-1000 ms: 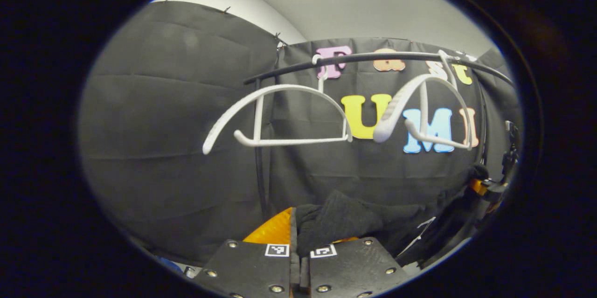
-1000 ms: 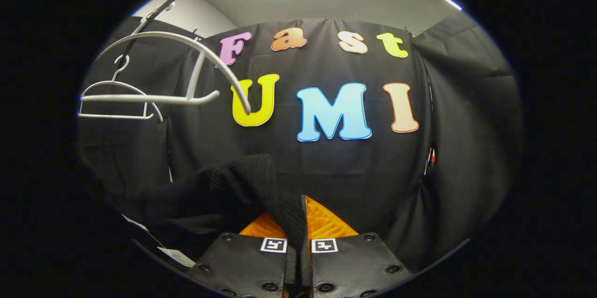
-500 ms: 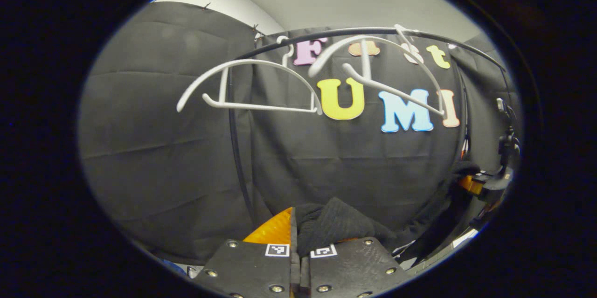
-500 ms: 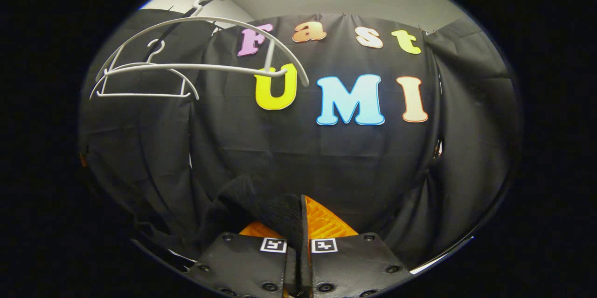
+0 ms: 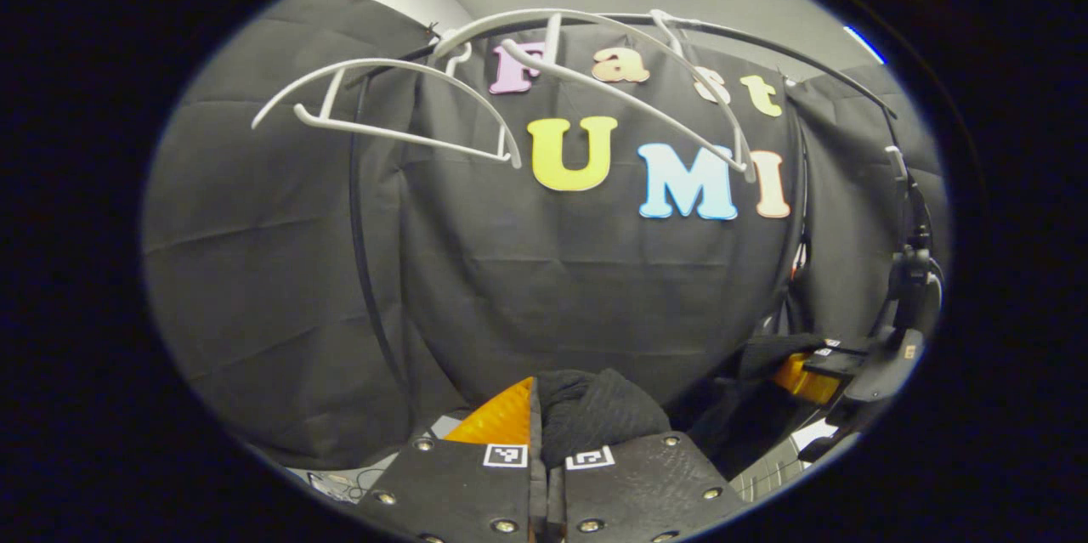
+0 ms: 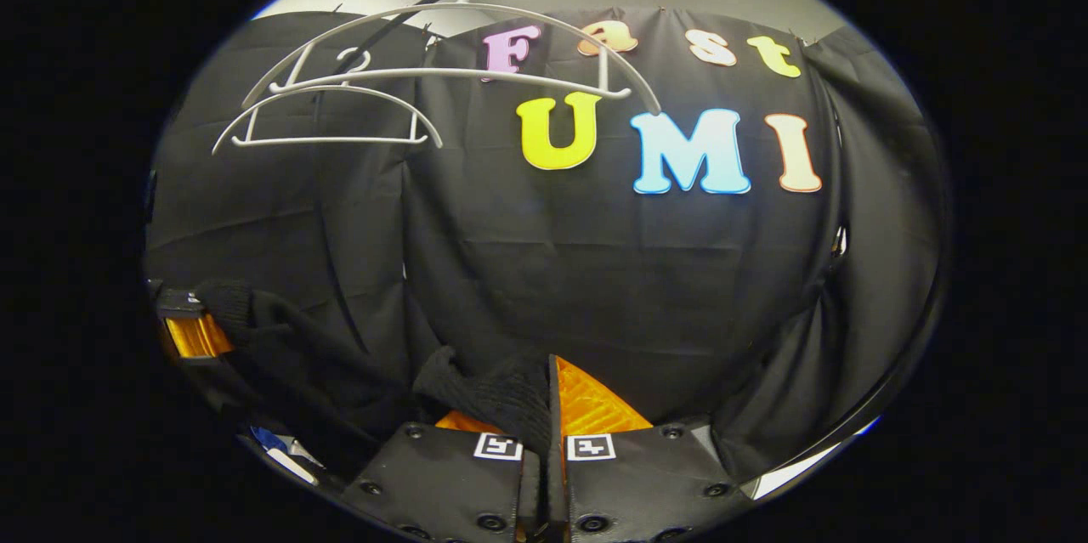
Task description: Grasp the clothes on the hanger with both hands and then place them into the laundry hamper below.
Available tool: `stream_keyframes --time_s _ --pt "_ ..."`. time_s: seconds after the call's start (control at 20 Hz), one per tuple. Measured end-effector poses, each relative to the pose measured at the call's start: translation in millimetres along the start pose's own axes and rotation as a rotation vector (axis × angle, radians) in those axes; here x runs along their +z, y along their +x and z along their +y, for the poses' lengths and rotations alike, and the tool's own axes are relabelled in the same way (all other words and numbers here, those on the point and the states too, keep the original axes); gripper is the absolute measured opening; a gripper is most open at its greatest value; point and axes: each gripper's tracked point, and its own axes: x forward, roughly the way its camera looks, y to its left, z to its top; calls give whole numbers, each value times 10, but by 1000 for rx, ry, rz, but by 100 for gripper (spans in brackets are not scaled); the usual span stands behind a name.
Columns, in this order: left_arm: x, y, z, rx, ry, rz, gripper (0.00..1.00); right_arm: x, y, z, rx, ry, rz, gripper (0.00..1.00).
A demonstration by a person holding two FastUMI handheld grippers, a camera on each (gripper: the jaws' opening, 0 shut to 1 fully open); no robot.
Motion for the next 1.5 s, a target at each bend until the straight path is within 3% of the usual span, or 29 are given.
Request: stream_keyframes --time_s 0.3,0.7,0.95,1.1,1.15,1.2,1.25,1.45,1.5 --pt "-546 173 -221 -32 -25 97 0 -450 50 129 20 30 82 7" --pt "-1903 250 -217 -16 20 382 0 -1671 13 225 46 -14 345 7" --pt "-2608 189 -150 10 50 520 0 -2122 -46 177 33 -42 471 7" --pt "-2769 92 -79 26 30 568 5 -2295 -94 173 25 -52 512 13" --pt "-2817 106 -29 34 21 577 11 -2331 -124 168 24 -52 525 15" --pt "-2830 95 4 39 14 579 12 -2357 -148 176 26 -47 532 9" --pt "-2833 42 26 41 8 584 29 -2358 -171 178 25 -45 537 15" --pt "-2687 -59 130 50 42 548 96 -2444 -320 321 67 -17 548 80" --pt "-2611 -78 140 49 56 535 96 -2380 -410 300 60 -28 538 96"
